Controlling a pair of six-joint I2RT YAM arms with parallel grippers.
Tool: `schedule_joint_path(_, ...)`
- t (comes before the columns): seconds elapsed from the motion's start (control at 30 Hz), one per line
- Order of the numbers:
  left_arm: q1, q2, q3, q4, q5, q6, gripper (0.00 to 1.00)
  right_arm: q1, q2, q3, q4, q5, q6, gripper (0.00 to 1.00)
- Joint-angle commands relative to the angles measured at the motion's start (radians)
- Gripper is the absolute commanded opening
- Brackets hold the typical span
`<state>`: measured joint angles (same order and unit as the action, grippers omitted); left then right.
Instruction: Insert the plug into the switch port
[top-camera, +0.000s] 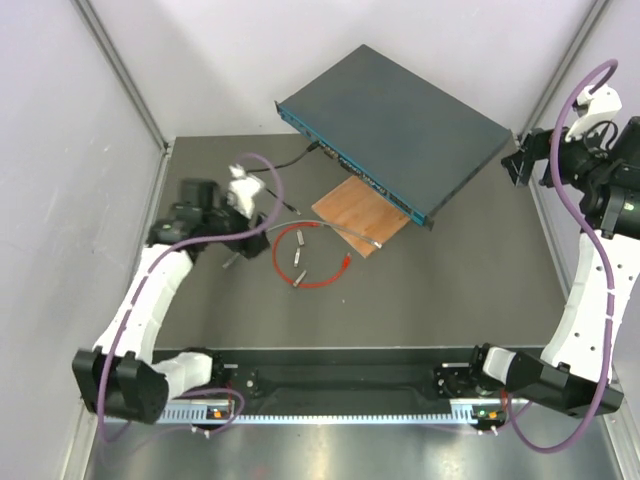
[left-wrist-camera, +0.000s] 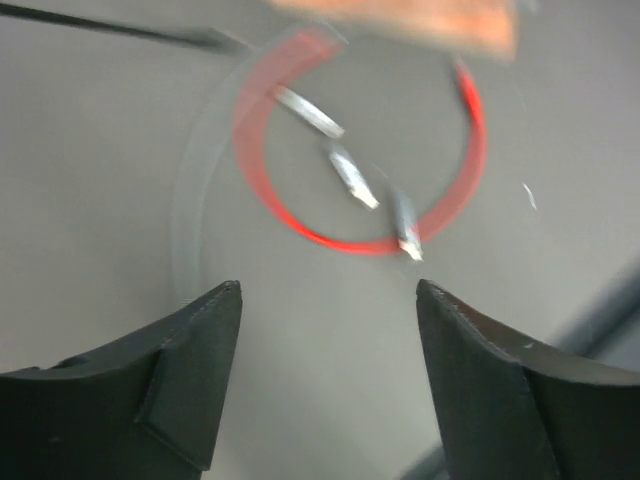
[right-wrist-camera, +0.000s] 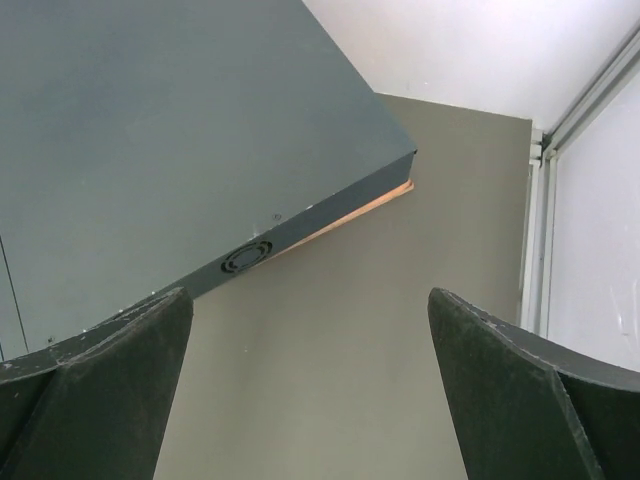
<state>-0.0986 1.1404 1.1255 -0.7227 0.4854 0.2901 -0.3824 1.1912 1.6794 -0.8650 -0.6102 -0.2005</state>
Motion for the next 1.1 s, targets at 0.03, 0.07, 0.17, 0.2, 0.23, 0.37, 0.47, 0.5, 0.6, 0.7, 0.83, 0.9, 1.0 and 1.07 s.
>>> schedule_joint_path(0.03, -0.215, 0.054, -0.119, -0.026, -0.030, 0.092, 0.69, -0.006, -0.038, -0.001, -0.012, 0.003, -0.028, 1.00)
schedule_joint_path(0.07, -0.267, 0.064, -0.162, -0.005, -0.042, 0.045, 0.68, -0.006, -0.039, 0.000, -0.014, 0.004, -0.030, 1.00)
schedule_joint_path(0.17, -0.357, 0.126, -0.211, 0.074, -0.135, -0.023, 0.59, -0.006, -0.042, 0.000, -0.026, 0.007, -0.034, 1.00)
schedule_joint_path(0.2, -0.374, 0.149, -0.219, 0.094, -0.155, -0.038, 0.57, -0.006, -0.044, 0.000, -0.032, 0.007, -0.036, 1.00)
schedule_joint_path(0.23, -0.386, 0.198, -0.220, 0.121, -0.169, -0.064, 0.51, -0.004, -0.045, -0.004, -0.034, 0.007, -0.034, 1.00)
schedule_joint_path(0.37, -0.411, 0.314, -0.190, 0.170, -0.209, -0.115, 0.42, -0.004, -0.061, -0.014, -0.038, 0.020, -0.040, 1.00)
schedule_joint_path(0.47, -0.411, 0.387, -0.156, 0.175, -0.234, -0.127, 0.38, -0.004, -0.062, -0.012, -0.045, 0.026, -0.043, 1.00)
schedule_joint_path(0.5, -0.411, 0.406, -0.147, 0.175, -0.234, -0.129, 0.36, -0.004, -0.062, -0.009, -0.049, 0.023, -0.043, 1.00)
schedule_joint_path(0.6, -0.411, 0.459, -0.130, 0.190, -0.240, -0.147, 0.31, -0.004, -0.058, 0.002, -0.055, 0.017, -0.039, 1.00)
schedule_joint_path(0.7, -0.411, 0.482, -0.125, 0.206, -0.220, -0.166, 0.30, -0.004, -0.056, 0.008, -0.058, 0.015, -0.037, 1.00)
schedule_joint_path(0.83, -0.411, 0.492, -0.119, 0.200, -0.211, -0.166, 0.31, -0.004, -0.053, 0.009, -0.066, 0.015, -0.045, 1.00)
schedule_joint_path(0.9, -0.409, 0.492, -0.112, 0.197, -0.217, -0.167, 0.33, -0.004, -0.053, 0.003, -0.066, 0.015, -0.048, 1.00)
schedule_joint_path(1.0, -0.409, 0.505, -0.101, 0.197, -0.222, -0.167, 0.35, -0.004, -0.056, -0.007, -0.054, 0.013, -0.039, 1.00)
schedule_joint_path(1.07, -0.411, 0.527, -0.099, 0.201, -0.228, -0.167, 0.33, -0.004, -0.053, -0.010, -0.052, 0.012, -0.033, 1.00)
